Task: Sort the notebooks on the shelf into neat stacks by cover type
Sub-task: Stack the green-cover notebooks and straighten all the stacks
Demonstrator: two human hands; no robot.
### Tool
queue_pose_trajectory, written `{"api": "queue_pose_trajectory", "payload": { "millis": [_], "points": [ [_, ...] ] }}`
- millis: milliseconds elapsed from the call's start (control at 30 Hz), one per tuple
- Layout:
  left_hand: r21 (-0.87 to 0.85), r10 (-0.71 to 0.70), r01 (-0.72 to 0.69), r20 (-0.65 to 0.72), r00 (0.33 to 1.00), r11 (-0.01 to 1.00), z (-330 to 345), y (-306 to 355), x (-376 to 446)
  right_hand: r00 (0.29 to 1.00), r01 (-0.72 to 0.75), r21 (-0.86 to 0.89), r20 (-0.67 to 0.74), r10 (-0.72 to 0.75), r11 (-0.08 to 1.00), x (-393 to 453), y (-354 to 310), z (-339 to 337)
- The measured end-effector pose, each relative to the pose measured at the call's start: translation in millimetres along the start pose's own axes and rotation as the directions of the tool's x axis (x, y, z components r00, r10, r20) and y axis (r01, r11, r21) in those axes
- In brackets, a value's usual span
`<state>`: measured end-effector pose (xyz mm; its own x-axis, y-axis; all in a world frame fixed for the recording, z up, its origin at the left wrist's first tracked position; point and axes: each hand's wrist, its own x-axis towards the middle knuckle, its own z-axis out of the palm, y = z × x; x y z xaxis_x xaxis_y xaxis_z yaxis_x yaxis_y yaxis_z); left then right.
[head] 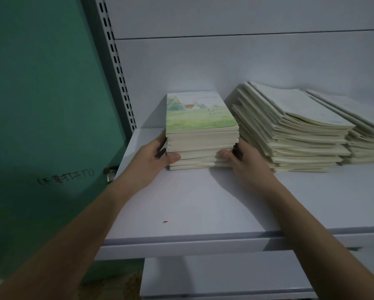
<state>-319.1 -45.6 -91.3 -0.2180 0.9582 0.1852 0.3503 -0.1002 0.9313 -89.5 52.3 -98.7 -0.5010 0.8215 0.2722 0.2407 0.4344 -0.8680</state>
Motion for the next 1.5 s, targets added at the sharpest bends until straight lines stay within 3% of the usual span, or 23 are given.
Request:
{"api": "queue_pose_trajectory", "payload": {
  "millis": [333, 767, 967, 1167, 1267, 1333, 1433, 1500],
  "points": [
    [-0.039, -0.065, 0.064, -0.035, 0.997, 0.997, -3, 6, -3, 0.999, -0.052, -0.105, 0.004, 0.053, 0.993, -5, -5, -2],
    [0.182, -0.092, 0.100, -0.052, 0.994, 0.978, 4, -1, -2, 0.997, -0.071, -0.088, -0.026, 0.069, 0.994, 0, 0, 2],
    [0.264, -0.099, 0.103, -0.028, 0.995, 0.959, 2, -5, -1, 0.999, -0.015, -0.218, 0.031, 0.023, 0.976, -7, -1, -3],
    [0.306, -0.090, 0.098, -0.041, 0.995, 0.947, 5, -5, 0, 0.995, 0.007, -0.298, -0.095, -0.037, 0.955, -5, 4, 5],
    [0.348, -0.078, 0.093, -0.056, 0.995, 0.933, 3, -4, -1, 0.996, -0.004, -0.330, -0.089, -0.027, 0.944, -9, 1, 6],
    [0.336, -0.086, 0.096, -0.044, 0.995, 0.937, 0, -3, -3, 0.999, -0.039, -0.269, -0.046, 0.028, 0.962, -9, -1, 7],
    [0.266, -0.071, 0.059, 0.036, 0.997, 0.962, 0, -1, -4, 0.991, -0.130, 0.021, 0.025, 0.130, 0.991, -11, -12, 2],
    [0.248, -0.074, 0.061, 0.042, 0.996, 0.967, -1, -4, -1, 0.987, -0.155, 0.031, 0.039, 0.153, 0.988, -11, -19, 1]
  ]
}}
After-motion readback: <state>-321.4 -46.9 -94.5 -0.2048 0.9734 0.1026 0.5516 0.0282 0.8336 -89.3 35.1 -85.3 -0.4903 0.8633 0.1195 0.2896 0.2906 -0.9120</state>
